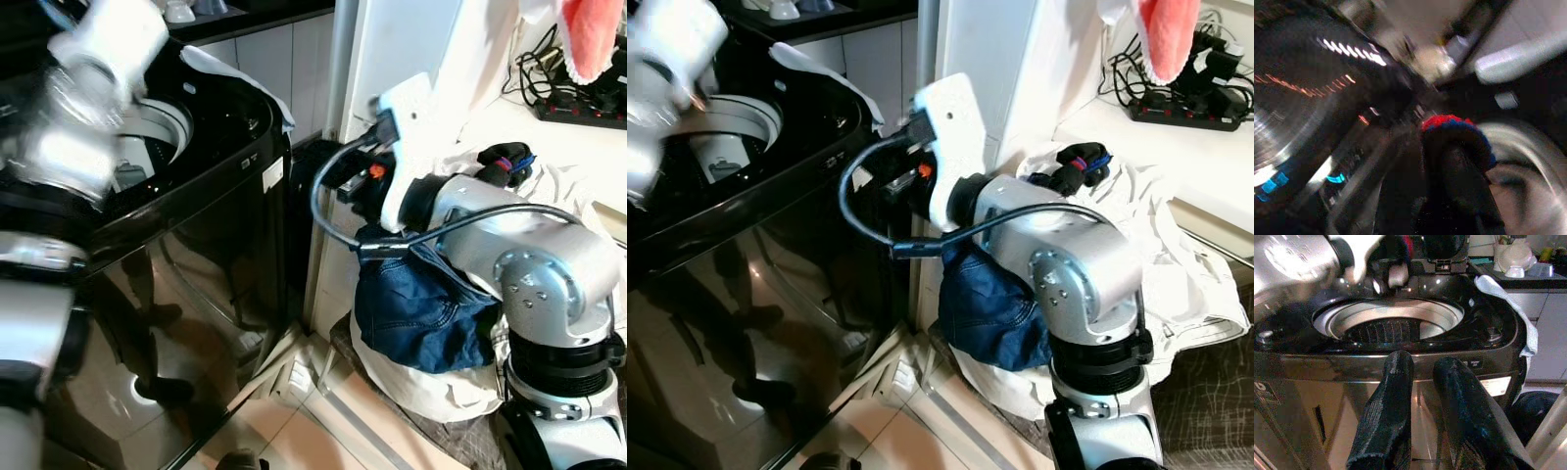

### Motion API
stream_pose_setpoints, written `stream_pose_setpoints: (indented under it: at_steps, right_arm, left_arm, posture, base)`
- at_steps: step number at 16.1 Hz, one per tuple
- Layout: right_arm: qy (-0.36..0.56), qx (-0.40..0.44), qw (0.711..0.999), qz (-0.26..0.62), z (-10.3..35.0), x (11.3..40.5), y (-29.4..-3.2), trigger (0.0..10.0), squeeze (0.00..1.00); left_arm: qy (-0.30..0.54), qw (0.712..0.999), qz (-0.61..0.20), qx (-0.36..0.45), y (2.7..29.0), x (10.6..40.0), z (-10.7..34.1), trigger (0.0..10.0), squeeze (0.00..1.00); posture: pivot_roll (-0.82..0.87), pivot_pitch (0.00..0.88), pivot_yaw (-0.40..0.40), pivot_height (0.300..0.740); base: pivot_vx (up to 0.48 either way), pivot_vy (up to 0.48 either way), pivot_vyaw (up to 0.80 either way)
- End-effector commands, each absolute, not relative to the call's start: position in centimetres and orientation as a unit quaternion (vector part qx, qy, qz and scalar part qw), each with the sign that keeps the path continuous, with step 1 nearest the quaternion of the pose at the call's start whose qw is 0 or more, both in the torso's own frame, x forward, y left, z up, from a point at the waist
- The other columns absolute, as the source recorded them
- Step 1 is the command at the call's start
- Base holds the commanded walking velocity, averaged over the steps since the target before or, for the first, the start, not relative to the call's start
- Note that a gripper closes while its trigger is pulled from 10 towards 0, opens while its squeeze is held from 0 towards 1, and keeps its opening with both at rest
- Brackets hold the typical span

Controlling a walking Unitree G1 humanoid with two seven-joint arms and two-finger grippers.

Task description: Clothes washing

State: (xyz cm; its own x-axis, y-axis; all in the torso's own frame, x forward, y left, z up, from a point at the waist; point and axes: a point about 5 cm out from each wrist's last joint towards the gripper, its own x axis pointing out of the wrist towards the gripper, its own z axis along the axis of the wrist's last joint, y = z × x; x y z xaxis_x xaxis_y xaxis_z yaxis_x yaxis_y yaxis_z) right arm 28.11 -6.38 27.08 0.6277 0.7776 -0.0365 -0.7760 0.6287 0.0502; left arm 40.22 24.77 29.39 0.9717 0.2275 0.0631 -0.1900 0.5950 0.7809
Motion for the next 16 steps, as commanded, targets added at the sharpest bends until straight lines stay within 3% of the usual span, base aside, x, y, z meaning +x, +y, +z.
stream_pose_setpoints:
  at_steps: [1, 3, 4, 16]
  right_arm:
    - [0.037, 0.012, 0.906, 0.422, 26.56, 28.10, -6.57, 10.0, 0.00]
    - [0.036, 0.015, 0.907, 0.419, 26.39, 27.90, -6.59, 10.0, 0.00]
    - [0.036, 0.016, 0.907, 0.420, 26.34, 27.82, -6.55, 10.0, 0.00]
    - [0.037, 0.025, 0.911, 0.409, 26.33, 27.91, -7.07, 10.0, 0.00]
  left_arm:
    - [0.015, 0.887, 0.139, 0.440, 24.92, 40.53, 30.39, 10.0, 0.00]
    - [0.001, 0.883, 0.150, 0.445, 24.96, 40.81, 30.97, 10.0, 0.00]
    - [0.007, 0.881, 0.149, 0.449, 25.03, 40.93, 30.93, 10.0, 1.00]
    - [0.020, 0.863, 0.156, 0.480, 25.79, 41.16, 30.44, 10.0, 1.00]
  posture:
    - [0.04, 0.000, -0.032, 0.740]
    - [0.04, 0.000, -0.028, 0.740]
    - [0.03, 0.000, -0.027, 0.740]
    - [0.03, 0.000, -0.024, 0.740]
  base:
    - [0.000, 0.000, 0.00]
    - [0.000, 0.000, 0.00]
    - [0.000, 0.000, 0.00]
    - [0.000, 0.000, 0.00]
